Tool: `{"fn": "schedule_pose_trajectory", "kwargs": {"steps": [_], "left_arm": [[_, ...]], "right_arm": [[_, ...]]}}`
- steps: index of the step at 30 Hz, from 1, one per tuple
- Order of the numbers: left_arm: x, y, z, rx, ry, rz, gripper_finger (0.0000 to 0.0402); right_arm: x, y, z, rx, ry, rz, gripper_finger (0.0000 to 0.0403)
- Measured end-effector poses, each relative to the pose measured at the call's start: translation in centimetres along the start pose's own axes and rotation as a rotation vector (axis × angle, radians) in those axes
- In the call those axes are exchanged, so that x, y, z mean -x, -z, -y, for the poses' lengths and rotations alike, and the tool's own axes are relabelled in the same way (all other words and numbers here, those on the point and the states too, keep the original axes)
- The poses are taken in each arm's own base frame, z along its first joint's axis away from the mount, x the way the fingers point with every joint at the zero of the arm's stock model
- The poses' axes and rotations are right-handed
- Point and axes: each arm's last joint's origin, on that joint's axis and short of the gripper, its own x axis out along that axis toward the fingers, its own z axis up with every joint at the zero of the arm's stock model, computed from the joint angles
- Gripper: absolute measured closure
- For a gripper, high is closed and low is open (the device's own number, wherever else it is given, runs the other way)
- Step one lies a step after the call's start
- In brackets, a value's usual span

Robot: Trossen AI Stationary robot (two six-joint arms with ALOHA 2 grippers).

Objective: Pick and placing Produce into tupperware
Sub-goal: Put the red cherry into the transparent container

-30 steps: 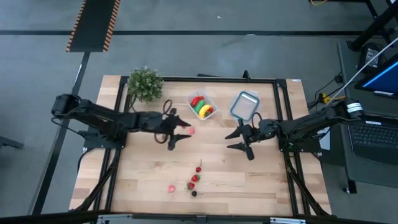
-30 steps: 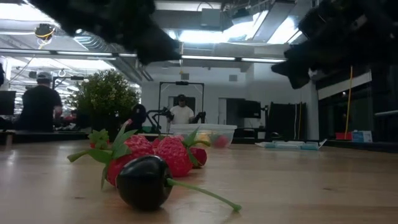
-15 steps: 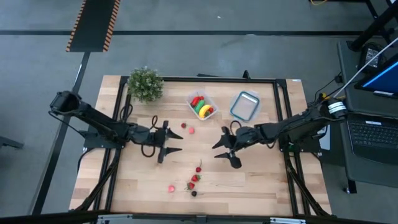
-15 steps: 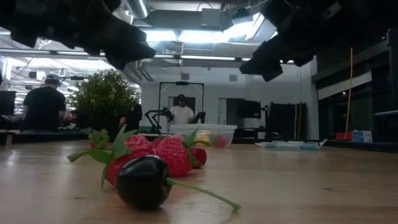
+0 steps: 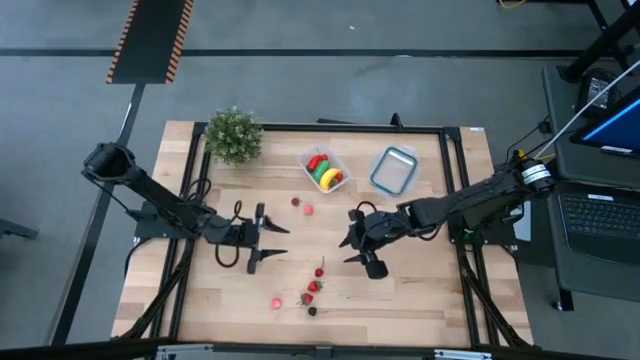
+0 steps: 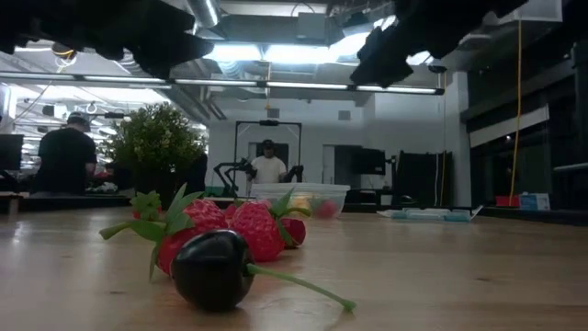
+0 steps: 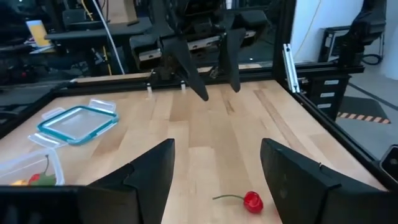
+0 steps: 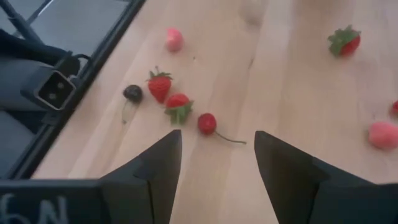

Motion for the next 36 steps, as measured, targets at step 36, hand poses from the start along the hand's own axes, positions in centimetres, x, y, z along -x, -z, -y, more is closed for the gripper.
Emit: {"fn": "schedule_pose_trajectory", "kwargs": {"steps": [36], "left_arm": [[0.5,0.2,1.2,0.02,0.069,-0.017,0.0171]], "right_arm": [[-8.1,-2.3,0.6,0.435,0.055,-0.416,0.0199]]}}
